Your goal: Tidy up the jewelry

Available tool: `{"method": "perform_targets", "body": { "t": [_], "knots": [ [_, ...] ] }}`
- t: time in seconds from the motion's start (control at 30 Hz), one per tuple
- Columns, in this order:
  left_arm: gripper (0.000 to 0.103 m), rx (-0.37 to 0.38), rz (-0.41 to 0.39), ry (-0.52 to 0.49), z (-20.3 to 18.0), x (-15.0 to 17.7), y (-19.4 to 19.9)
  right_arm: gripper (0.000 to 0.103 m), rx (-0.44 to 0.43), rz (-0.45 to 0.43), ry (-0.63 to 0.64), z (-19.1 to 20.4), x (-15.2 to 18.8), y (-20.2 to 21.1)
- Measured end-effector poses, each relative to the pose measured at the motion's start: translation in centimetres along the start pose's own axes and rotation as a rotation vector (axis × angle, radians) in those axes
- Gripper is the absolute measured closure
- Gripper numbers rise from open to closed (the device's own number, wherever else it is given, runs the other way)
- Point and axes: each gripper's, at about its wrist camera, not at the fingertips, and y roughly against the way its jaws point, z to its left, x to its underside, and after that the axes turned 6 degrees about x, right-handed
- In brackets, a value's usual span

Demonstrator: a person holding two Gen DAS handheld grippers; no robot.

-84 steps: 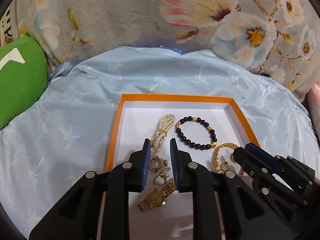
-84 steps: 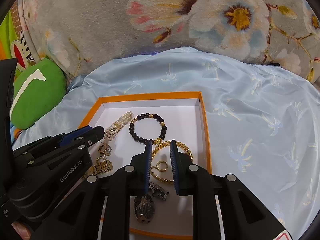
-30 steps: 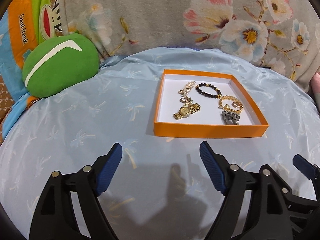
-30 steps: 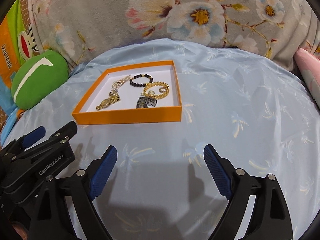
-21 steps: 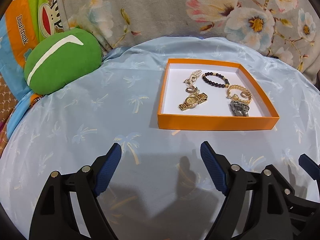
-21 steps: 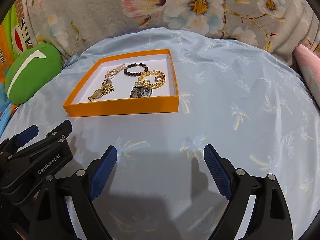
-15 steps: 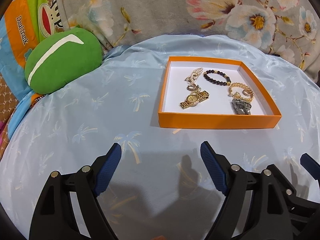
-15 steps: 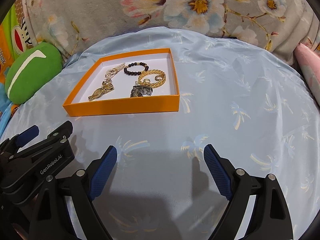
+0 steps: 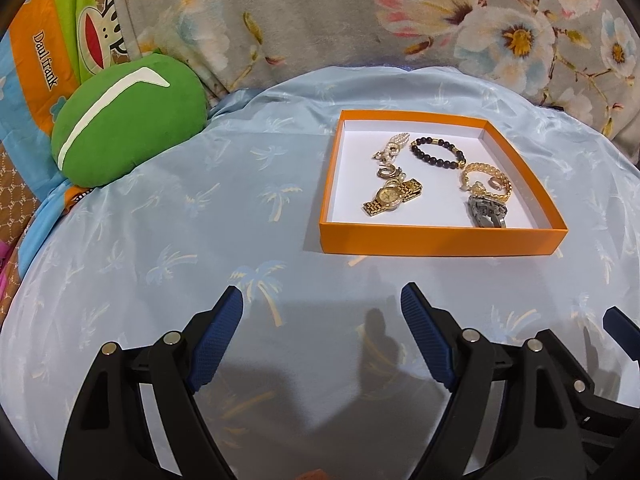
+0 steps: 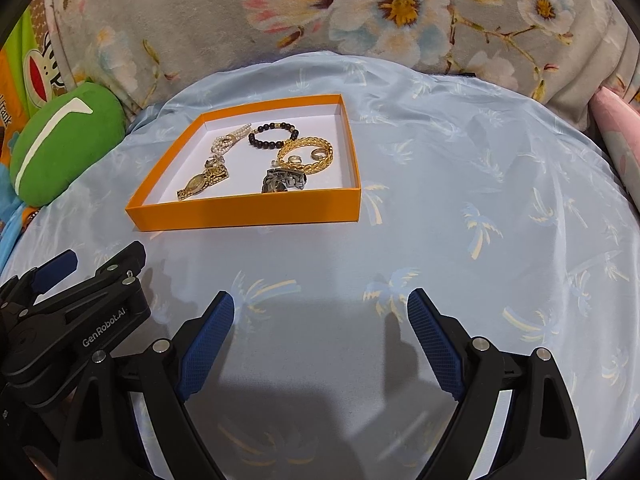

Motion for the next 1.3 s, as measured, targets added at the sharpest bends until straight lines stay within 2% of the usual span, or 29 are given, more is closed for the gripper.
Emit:
{"method": "perform_targets", "body": {
  "t": [1.3],
  "knots": [
    [0.021,-0.016,0.001,-0.002,0.41,0.14,0.08,0.017,0.001,-0.001,0.002,0.04,-0.07,-0.01]
  ]
}}
